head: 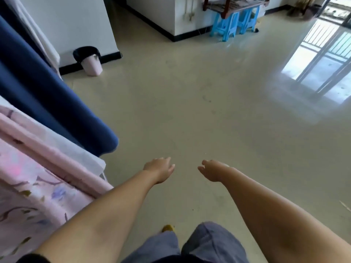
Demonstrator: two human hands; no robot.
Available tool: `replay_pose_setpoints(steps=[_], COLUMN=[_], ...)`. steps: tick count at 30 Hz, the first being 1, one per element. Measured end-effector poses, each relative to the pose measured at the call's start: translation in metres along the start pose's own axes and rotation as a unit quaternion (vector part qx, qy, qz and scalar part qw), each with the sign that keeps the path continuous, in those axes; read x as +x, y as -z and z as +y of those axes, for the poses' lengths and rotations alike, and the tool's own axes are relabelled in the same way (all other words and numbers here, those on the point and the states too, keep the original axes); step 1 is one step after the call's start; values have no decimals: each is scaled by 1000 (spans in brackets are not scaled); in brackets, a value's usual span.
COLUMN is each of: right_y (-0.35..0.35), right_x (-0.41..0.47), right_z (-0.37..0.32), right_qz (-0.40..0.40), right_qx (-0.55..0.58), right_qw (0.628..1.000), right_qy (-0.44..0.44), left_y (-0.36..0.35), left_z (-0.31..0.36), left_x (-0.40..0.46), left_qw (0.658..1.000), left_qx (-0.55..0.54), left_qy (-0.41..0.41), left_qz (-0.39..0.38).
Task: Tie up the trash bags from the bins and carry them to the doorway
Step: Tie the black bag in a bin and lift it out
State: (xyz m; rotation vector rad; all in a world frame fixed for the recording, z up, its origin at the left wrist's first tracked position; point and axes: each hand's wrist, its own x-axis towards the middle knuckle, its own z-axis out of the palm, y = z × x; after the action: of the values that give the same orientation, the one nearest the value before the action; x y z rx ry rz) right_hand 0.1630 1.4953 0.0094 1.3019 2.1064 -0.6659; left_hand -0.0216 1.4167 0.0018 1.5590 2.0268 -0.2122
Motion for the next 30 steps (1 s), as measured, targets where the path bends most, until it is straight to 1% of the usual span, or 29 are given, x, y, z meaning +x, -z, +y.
replay_pose_setpoints(steps=[6,9,14,18,21,25,30], right_y=[92,145,247,321,362,404,464], right_x=[125,195,296,367,416,480,567], right_z=[-26,-34,-45,-60,-87,-138,-210], right_qz=[-4,-3,-7,-11,-18,-33,-27], right_qx=[-31,-63,-113,-154,-176,-193,-181], right_qw=[998,995,985,976,968,958,960], right_qy=[48,79,128,156,179,210,212], left_y=[66,96,155,203,234,274,328], left_z=[-40,-60,-78,-93,-125,-180,-260], left_x=[103,166,261,323,361,407,475], left_qw=[998,994,979,968,958,944,938], left_qx=[-18,-36,-103,-154,-164,-181,-181], left_qy=[60,102,171,193,227,270,293], left_qz=[-4,8,30,42,56,51,45])
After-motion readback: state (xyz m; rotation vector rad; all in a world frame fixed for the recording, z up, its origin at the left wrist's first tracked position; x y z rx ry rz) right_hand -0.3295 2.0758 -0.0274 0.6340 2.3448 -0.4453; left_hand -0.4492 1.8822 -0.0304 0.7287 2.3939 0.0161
